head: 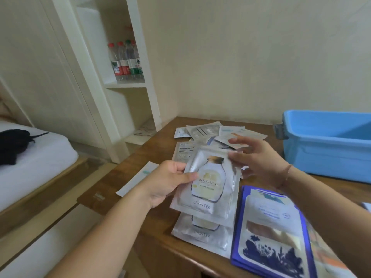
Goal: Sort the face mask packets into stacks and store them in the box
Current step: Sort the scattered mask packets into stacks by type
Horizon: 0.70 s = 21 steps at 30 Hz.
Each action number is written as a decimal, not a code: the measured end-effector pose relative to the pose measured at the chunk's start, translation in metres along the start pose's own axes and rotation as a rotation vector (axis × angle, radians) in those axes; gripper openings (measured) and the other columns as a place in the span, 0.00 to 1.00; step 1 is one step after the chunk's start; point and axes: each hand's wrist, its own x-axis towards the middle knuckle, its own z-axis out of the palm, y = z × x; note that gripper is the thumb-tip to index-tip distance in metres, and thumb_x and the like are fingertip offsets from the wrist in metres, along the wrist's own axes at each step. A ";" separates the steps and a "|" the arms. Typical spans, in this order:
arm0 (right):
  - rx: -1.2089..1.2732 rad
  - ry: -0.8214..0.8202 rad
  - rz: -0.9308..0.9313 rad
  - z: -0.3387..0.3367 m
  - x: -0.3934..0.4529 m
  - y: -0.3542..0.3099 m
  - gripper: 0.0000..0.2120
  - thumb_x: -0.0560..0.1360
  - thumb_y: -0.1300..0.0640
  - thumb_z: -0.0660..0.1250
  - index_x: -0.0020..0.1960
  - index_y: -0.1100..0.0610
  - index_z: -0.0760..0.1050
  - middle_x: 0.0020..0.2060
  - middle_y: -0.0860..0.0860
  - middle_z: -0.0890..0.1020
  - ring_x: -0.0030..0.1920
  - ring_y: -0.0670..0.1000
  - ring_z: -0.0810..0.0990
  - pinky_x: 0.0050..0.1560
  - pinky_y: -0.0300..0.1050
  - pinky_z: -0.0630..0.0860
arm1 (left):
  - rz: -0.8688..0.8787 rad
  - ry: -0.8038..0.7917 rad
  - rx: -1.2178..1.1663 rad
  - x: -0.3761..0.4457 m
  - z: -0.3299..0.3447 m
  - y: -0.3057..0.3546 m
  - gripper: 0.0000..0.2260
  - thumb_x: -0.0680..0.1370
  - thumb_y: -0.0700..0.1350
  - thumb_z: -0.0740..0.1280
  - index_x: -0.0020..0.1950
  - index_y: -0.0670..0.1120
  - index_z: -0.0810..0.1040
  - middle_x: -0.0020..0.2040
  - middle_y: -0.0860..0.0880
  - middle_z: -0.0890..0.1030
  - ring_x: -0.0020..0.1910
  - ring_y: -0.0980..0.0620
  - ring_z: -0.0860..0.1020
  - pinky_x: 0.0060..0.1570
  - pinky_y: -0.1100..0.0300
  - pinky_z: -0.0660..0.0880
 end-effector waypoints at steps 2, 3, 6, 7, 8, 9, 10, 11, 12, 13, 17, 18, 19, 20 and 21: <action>-0.200 -0.034 0.043 0.003 -0.002 0.012 0.12 0.74 0.65 0.71 0.57 0.59 0.79 0.31 0.54 0.78 0.27 0.52 0.75 0.25 0.43 0.77 | -0.015 0.004 0.061 -0.006 0.006 -0.007 0.14 0.75 0.39 0.71 0.60 0.40 0.80 0.54 0.41 0.85 0.53 0.45 0.84 0.51 0.54 0.81; -0.253 -0.040 0.065 0.004 -0.005 0.017 0.11 0.74 0.65 0.71 0.56 0.59 0.79 0.30 0.54 0.79 0.27 0.53 0.76 0.26 0.44 0.78 | -0.015 0.024 0.130 -0.009 0.009 -0.011 0.14 0.75 0.39 0.72 0.61 0.44 0.79 0.52 0.43 0.85 0.52 0.47 0.84 0.54 0.53 0.80; -0.355 -0.048 0.101 0.006 -0.012 0.030 0.10 0.74 0.65 0.71 0.53 0.57 0.80 0.27 0.53 0.80 0.22 0.50 0.76 0.25 0.40 0.76 | -0.010 0.125 0.461 -0.022 0.010 -0.028 0.25 0.72 0.44 0.76 0.64 0.58 0.70 0.47 0.50 0.86 0.46 0.55 0.84 0.51 0.57 0.80; -0.382 -0.051 0.102 0.006 -0.014 0.033 0.10 0.74 0.64 0.71 0.53 0.56 0.80 0.27 0.52 0.80 0.21 0.48 0.76 0.24 0.39 0.75 | 0.005 0.156 0.543 -0.027 0.010 -0.034 0.27 0.72 0.46 0.77 0.65 0.60 0.70 0.46 0.52 0.85 0.44 0.57 0.84 0.50 0.57 0.80; -0.408 -0.050 0.095 0.007 -0.015 0.036 0.10 0.73 0.63 0.72 0.54 0.55 0.80 0.28 0.51 0.81 0.21 0.47 0.76 0.25 0.38 0.74 | 0.023 0.181 0.598 -0.031 0.011 -0.040 0.26 0.71 0.47 0.77 0.64 0.61 0.71 0.45 0.53 0.85 0.43 0.57 0.83 0.49 0.57 0.81; -0.451 -0.042 0.071 0.009 -0.015 0.039 0.10 0.73 0.62 0.72 0.54 0.54 0.81 0.31 0.50 0.82 0.24 0.47 0.79 0.28 0.37 0.74 | 0.042 0.206 0.637 -0.035 0.013 -0.045 0.24 0.71 0.48 0.77 0.63 0.61 0.73 0.46 0.55 0.84 0.43 0.58 0.82 0.48 0.58 0.81; -0.523 -0.028 0.032 0.010 -0.016 0.042 0.10 0.73 0.60 0.73 0.54 0.53 0.81 0.36 0.49 0.83 0.32 0.47 0.82 0.35 0.37 0.75 | 0.067 0.240 0.663 -0.037 0.015 -0.049 0.23 0.71 0.49 0.77 0.62 0.60 0.74 0.46 0.57 0.83 0.43 0.60 0.81 0.48 0.59 0.81; -0.612 -0.005 -0.005 0.012 -0.016 0.044 0.11 0.72 0.58 0.73 0.54 0.52 0.82 0.43 0.48 0.83 0.42 0.48 0.83 0.43 0.36 0.73 | 0.089 0.277 0.699 -0.039 0.017 -0.052 0.21 0.71 0.51 0.76 0.62 0.60 0.75 0.47 0.59 0.82 0.43 0.61 0.80 0.47 0.62 0.80; -0.683 0.018 -0.034 0.013 -0.017 0.044 0.12 0.72 0.57 0.73 0.55 0.52 0.82 0.48 0.47 0.83 0.50 0.47 0.81 0.48 0.35 0.70 | 0.113 0.313 0.745 -0.041 0.019 -0.053 0.20 0.71 0.53 0.75 0.61 0.61 0.75 0.47 0.62 0.80 0.44 0.62 0.78 0.46 0.64 0.78; -0.722 0.030 -0.056 0.014 -0.018 0.044 0.12 0.72 0.57 0.73 0.56 0.52 0.82 0.51 0.47 0.82 0.53 0.47 0.79 0.51 0.34 0.68 | 0.135 0.350 0.798 -0.043 0.021 -0.056 0.19 0.72 0.54 0.74 0.61 0.62 0.74 0.48 0.64 0.79 0.45 0.63 0.77 0.46 0.67 0.76; -0.775 0.057 -0.168 0.014 -0.020 0.046 0.09 0.73 0.57 0.72 0.52 0.50 0.81 0.46 0.46 0.79 0.46 0.46 0.75 0.47 0.34 0.66 | 0.226 0.385 0.964 -0.056 0.021 -0.067 0.23 0.72 0.66 0.67 0.64 0.61 0.73 0.59 0.68 0.72 0.58 0.63 0.71 0.58 0.66 0.70; -0.784 0.069 -0.203 0.014 -0.019 0.047 0.08 0.73 0.56 0.72 0.52 0.50 0.81 0.45 0.46 0.78 0.46 0.46 0.75 0.47 0.34 0.65 | 0.231 0.348 0.996 -0.060 0.020 -0.069 0.27 0.69 0.71 0.65 0.64 0.61 0.72 0.60 0.70 0.70 0.61 0.64 0.68 0.61 0.64 0.67; -0.787 0.069 -0.234 0.013 -0.018 0.048 0.08 0.73 0.55 0.71 0.53 0.51 0.81 0.46 0.46 0.78 0.46 0.46 0.75 0.47 0.34 0.65 | 0.225 0.303 1.032 -0.064 0.018 -0.070 0.32 0.65 0.76 0.63 0.64 0.62 0.71 0.60 0.72 0.68 0.62 0.65 0.65 0.63 0.64 0.64; -0.789 0.047 -0.259 0.013 -0.018 0.049 0.08 0.73 0.53 0.71 0.52 0.51 0.81 0.47 0.46 0.78 0.48 0.46 0.75 0.48 0.35 0.66 | 0.212 0.267 1.071 -0.067 0.017 -0.071 0.36 0.61 0.79 0.60 0.65 0.64 0.70 0.59 0.74 0.65 0.63 0.66 0.62 0.63 0.64 0.60; -0.806 0.004 -0.284 0.013 -0.018 0.052 0.09 0.72 0.51 0.71 0.52 0.50 0.81 0.48 0.45 0.78 0.50 0.46 0.76 0.50 0.36 0.68 | 0.201 0.248 1.107 -0.070 0.016 -0.072 0.38 0.60 0.80 0.60 0.66 0.65 0.68 0.59 0.75 0.62 0.63 0.67 0.59 0.63 0.64 0.57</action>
